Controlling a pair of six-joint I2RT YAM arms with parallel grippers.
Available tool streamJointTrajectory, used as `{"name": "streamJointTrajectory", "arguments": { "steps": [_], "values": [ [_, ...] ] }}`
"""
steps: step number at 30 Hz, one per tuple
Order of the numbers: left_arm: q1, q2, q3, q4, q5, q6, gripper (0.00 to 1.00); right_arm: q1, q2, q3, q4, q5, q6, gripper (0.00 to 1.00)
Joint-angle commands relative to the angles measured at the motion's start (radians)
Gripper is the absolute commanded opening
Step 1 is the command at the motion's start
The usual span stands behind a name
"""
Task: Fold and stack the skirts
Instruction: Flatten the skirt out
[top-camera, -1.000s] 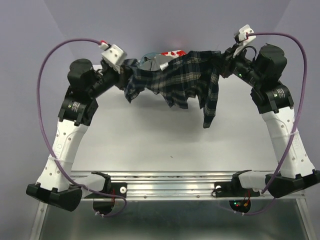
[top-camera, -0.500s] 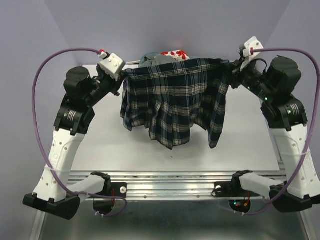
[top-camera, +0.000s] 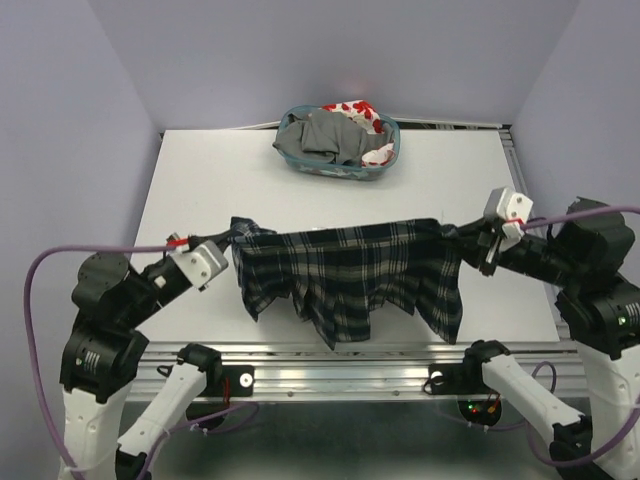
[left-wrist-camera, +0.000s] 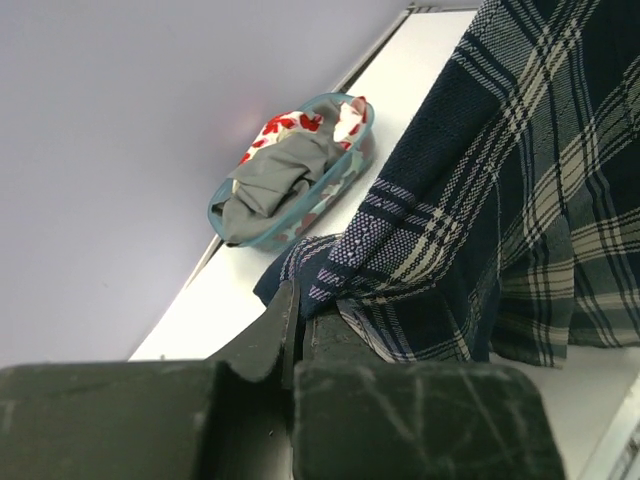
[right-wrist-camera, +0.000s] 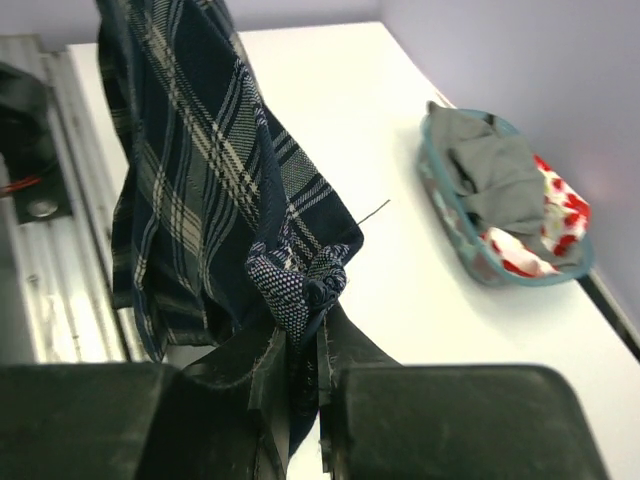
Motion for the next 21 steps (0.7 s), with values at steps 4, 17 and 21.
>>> {"name": "streamJointTrajectory", "arguments": {
  "steps": [4, 17, 21],
  "values": [
    [0.02, -0.17, 0.04, -0.134, -0.02, 0.065, 0.0, -0.027, -0.185, -0.03, -0.108, -0.086, 0.006, 0.01],
    [0.037, 0.185, -0.176, -0.082, -0.195, 0.091, 0.0, -0.036, 0.269, -0.433, 0.17, 0.171, 0.06, 0.01],
    [0.034, 0.454, -0.204, 0.06, -0.326, 0.001, 0.0, -0.036, 0.506, -0.441, 0.293, 0.22, 0.077, 0.01]
  ]
}}
